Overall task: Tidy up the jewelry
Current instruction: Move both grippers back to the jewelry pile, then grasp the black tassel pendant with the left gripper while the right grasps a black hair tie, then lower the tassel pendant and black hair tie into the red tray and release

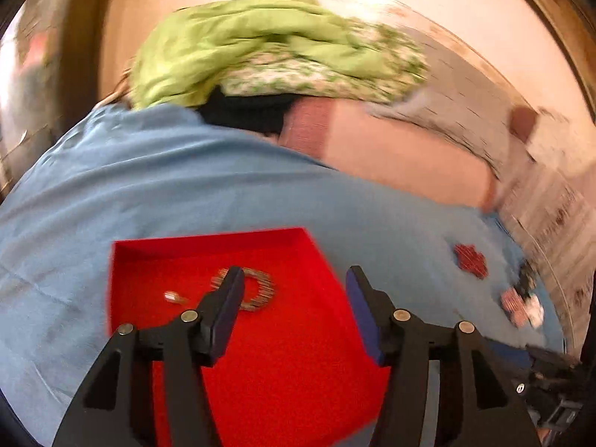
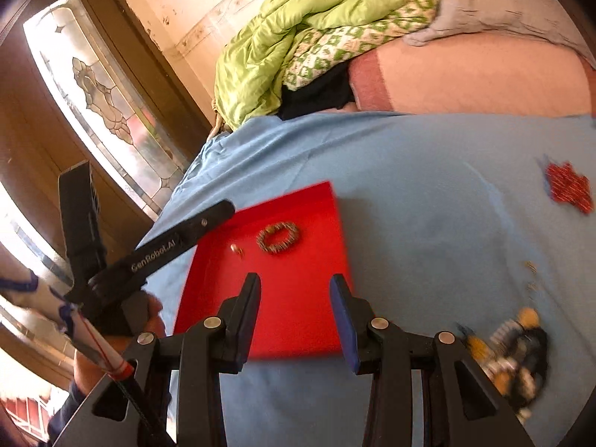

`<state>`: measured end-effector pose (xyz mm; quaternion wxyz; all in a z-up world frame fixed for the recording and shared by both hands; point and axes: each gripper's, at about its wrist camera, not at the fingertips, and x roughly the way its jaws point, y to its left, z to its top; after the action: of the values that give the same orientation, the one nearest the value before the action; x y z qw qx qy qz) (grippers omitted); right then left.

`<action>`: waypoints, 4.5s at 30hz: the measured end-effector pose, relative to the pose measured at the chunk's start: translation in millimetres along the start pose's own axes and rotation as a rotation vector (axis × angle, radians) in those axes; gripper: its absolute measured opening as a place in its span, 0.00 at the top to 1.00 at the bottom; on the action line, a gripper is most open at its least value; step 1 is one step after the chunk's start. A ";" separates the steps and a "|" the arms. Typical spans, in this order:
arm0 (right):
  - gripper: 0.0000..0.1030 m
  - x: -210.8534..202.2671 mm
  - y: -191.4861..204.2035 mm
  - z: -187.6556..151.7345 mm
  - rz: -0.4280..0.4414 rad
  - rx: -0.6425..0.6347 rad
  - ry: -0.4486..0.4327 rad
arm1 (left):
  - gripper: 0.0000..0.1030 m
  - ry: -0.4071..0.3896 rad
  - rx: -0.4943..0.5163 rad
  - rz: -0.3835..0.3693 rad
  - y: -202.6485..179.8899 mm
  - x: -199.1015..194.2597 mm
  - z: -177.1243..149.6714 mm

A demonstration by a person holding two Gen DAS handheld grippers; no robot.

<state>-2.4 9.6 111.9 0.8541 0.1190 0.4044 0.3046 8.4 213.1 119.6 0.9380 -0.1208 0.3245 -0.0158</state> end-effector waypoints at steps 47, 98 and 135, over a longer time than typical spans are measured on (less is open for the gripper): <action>0.92 -103.7 -186.9 -50.3 -0.109 0.250 -0.112 | 0.74 0.388 0.387 -0.145 -194.4 106.9 -116.5; 0.92 -44.5 -77.1 -41.2 -0.064 -0.005 -0.125 | 0.85 -0.020 0.196 0.102 -74.8 -13.0 -55.8; 0.92 150.2 13.1 15.8 -0.106 -0.155 0.158 | 0.85 0.151 -0.105 0.172 57.8 45.3 -31.3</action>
<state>77.3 113.2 35.0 0.8412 0.0066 0.4512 0.2979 22.2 257.6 54.8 0.9011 -0.1399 0.4039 0.0727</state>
